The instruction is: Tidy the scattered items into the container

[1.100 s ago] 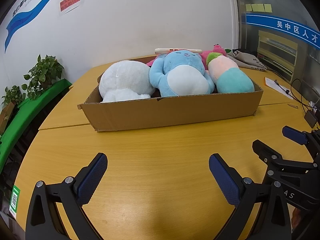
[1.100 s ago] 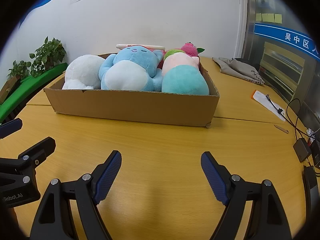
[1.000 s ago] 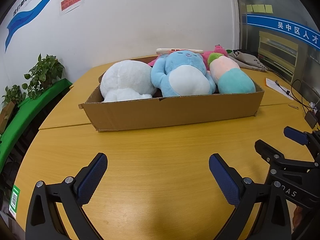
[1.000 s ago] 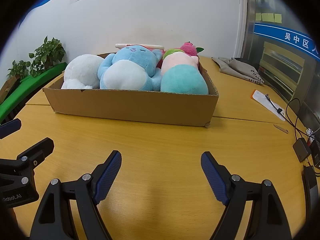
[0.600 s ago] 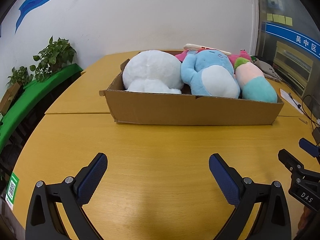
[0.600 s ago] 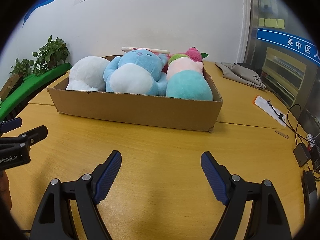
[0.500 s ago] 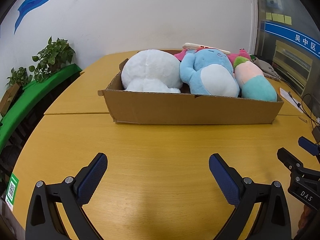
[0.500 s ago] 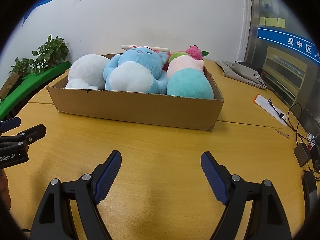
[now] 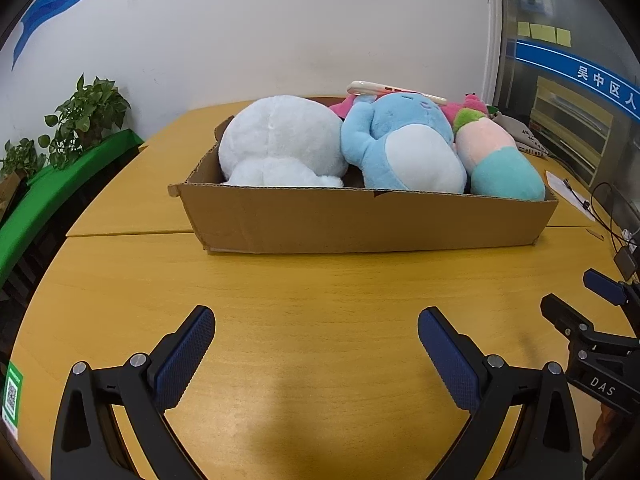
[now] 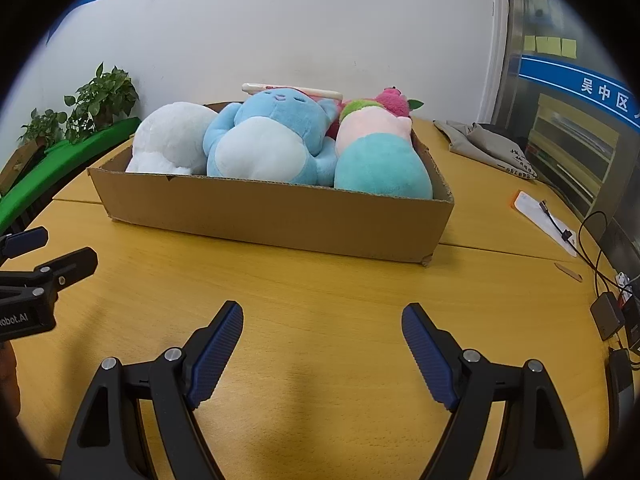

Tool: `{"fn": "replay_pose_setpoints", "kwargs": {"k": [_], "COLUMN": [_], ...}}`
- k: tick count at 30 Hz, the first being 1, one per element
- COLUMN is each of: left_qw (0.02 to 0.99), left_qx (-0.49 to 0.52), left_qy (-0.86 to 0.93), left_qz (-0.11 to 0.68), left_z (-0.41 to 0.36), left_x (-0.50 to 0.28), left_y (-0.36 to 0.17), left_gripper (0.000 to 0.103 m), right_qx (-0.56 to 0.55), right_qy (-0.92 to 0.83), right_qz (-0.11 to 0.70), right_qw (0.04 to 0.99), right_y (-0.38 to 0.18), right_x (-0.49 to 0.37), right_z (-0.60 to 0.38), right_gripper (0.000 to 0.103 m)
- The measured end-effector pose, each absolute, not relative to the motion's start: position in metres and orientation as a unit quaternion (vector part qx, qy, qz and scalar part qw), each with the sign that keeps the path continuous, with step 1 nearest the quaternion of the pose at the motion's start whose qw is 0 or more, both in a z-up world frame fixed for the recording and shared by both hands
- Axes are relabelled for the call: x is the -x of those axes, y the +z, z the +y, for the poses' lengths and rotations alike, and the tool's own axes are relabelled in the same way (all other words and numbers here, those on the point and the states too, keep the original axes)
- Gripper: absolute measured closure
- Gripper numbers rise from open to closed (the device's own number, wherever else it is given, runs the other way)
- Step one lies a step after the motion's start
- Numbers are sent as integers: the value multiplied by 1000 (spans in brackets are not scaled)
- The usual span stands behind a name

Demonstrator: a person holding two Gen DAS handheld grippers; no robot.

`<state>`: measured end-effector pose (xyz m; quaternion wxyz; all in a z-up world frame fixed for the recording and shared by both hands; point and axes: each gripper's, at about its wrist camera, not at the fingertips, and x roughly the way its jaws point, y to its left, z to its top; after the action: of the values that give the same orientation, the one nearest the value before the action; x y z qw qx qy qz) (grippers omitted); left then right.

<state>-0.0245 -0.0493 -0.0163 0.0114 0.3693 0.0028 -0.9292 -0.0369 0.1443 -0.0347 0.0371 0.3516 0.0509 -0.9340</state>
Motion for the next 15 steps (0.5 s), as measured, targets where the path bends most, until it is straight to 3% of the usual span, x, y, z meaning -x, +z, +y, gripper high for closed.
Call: {"fn": "replay_pose_setpoints", "kwargs": {"k": [8, 15], "left_qw": [15, -3], "left_qx": [-417, -447], "left_qy": [-909, -895], "left_qz": [9, -4], "left_z": [-117, -171], "left_x": [54, 64], "left_y": [-47, -84], "left_gripper": [0, 0], "right_qx": [-385, -448], "right_qy": [-921, -888], "right_qz": [33, 78], "right_qw": [46, 70], "right_y": [-56, -90], "right_x": [61, 92], "right_z": [179, 225], "right_gripper": [21, 20]}}
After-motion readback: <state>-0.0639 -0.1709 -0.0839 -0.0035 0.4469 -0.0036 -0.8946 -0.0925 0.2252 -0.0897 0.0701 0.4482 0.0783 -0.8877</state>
